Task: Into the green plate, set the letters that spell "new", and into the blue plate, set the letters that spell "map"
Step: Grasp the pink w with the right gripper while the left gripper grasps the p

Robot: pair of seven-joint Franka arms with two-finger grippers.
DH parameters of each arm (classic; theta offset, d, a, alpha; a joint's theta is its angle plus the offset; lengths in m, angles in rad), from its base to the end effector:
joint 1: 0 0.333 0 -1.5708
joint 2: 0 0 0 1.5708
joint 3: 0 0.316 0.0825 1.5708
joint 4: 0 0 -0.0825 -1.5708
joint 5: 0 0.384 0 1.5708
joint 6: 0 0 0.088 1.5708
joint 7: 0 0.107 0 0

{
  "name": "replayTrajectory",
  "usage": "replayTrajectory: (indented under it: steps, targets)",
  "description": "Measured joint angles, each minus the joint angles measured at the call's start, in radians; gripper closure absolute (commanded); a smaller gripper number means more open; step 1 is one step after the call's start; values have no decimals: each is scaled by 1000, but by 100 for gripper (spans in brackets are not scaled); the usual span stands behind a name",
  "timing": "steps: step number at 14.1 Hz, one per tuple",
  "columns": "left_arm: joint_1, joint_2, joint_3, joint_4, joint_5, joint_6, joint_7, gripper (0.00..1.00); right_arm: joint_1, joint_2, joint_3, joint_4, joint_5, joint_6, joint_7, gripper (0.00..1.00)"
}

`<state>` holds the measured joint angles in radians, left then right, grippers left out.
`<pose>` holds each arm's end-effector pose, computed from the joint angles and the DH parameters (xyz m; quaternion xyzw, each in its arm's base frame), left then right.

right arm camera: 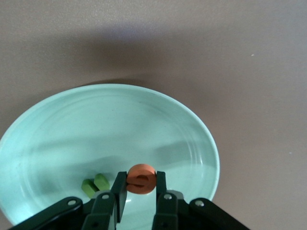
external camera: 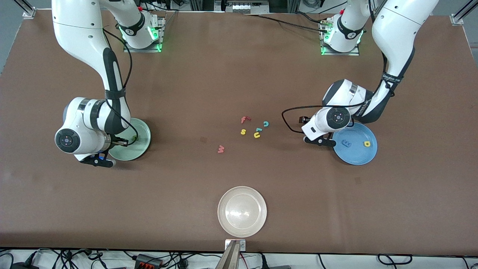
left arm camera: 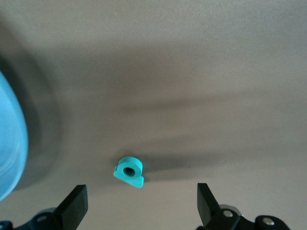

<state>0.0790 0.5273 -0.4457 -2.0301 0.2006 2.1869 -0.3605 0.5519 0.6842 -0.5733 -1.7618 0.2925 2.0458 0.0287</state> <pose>0.5268 -0.1970 0.1849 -0.9854 0.0640 0.1567 0.0163 0.6273 0.0260 0.2067 0.9854 -0.0829 -0.1352 0.0624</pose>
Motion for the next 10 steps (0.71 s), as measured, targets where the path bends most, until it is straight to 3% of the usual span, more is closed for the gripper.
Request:
replayTrajectory:
  steps: [4,9,10]
  targets:
    - [8,0,0,-62,0,90,0,31,2,5,0,13,4,27,-1,0]
    - [22,-6,1,-67,0,112,0,37,103,-14,14,91,41,31,-4,0]
    - [25,-6,1,-68,0,116,1,37,144,-11,21,108,83,32,8,8]
